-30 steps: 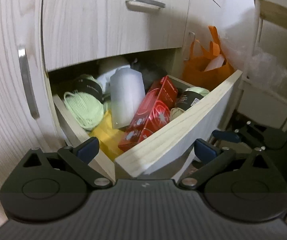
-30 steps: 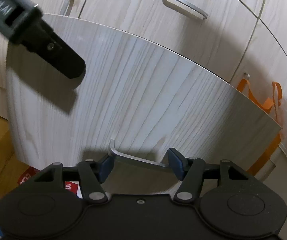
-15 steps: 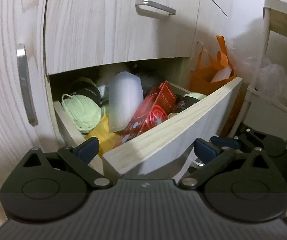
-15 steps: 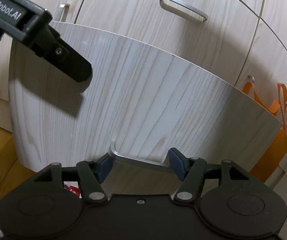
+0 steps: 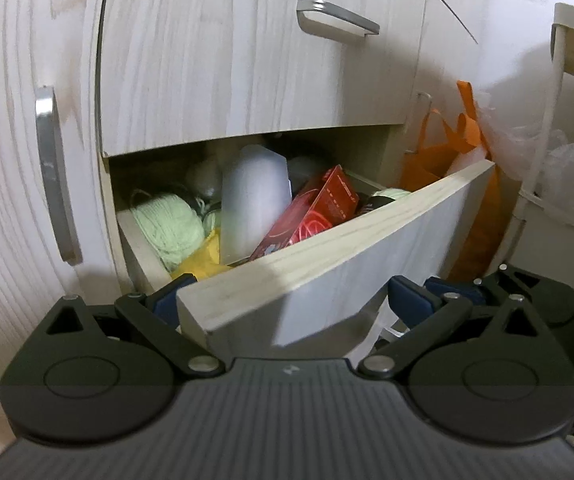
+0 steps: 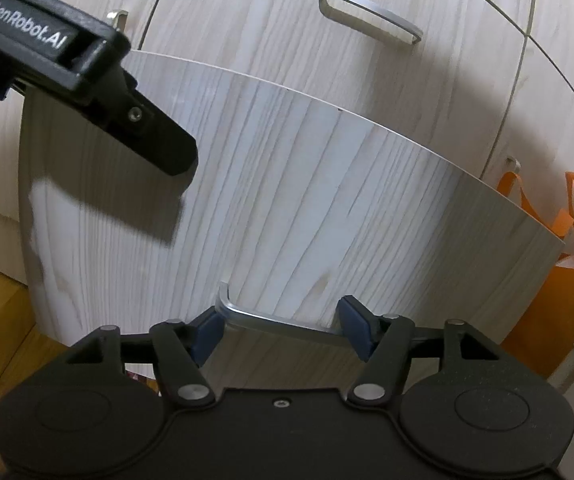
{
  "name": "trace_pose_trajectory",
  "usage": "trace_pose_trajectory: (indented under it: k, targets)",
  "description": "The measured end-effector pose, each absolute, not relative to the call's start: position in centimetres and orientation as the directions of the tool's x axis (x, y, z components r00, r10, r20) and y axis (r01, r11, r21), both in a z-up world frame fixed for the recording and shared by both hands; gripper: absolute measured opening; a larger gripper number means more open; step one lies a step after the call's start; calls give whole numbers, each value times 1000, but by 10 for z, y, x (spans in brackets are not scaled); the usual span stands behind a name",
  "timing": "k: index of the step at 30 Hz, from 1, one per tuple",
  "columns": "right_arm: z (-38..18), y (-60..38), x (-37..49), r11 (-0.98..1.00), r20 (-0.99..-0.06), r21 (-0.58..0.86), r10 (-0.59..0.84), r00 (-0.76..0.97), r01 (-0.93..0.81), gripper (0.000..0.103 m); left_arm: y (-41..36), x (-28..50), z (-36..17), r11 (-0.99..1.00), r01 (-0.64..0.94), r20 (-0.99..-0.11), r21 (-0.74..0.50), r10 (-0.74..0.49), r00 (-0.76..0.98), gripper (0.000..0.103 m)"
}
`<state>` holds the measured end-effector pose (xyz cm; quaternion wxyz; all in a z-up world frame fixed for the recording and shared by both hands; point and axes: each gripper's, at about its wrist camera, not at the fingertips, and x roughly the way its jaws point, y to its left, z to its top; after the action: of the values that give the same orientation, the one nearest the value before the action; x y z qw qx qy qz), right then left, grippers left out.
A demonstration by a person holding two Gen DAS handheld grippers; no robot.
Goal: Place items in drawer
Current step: 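Push the drawer front closed with the right tool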
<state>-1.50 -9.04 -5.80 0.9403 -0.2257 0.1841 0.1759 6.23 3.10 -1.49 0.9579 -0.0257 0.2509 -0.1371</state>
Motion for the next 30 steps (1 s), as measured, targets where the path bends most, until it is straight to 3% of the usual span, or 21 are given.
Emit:
trace_pose_trajectory:
  k: [4,7,11,17,26,30]
  targets:
    - [-61,-85,-9,836,-423,-352,259,868,-421,73,11,55,-22,975,202,-538,90,-123,834,103]
    - [-57,-96,-14,849,-421,-322,269,866,-420,80,13,53,-26,979,183,-524,89,-110,845,103]
    - [-56,-98,-18,852,-428,-311,271,862,-422,81,28,59,-26,982,188,-515,-31,-177,839,103]
    - [-57,-97,-20,854,-425,-303,276,862,-423,82,18,62,-26,985,158,-463,70,-108,880,103]
    - [-61,-96,-16,846,-410,-306,297,862,-437,82,31,68,-25,992,94,-458,84,-46,888,101]
    - [-62,-92,-13,851,-391,-291,310,867,-436,80,39,68,-25,993,93,-445,78,-49,894,94]
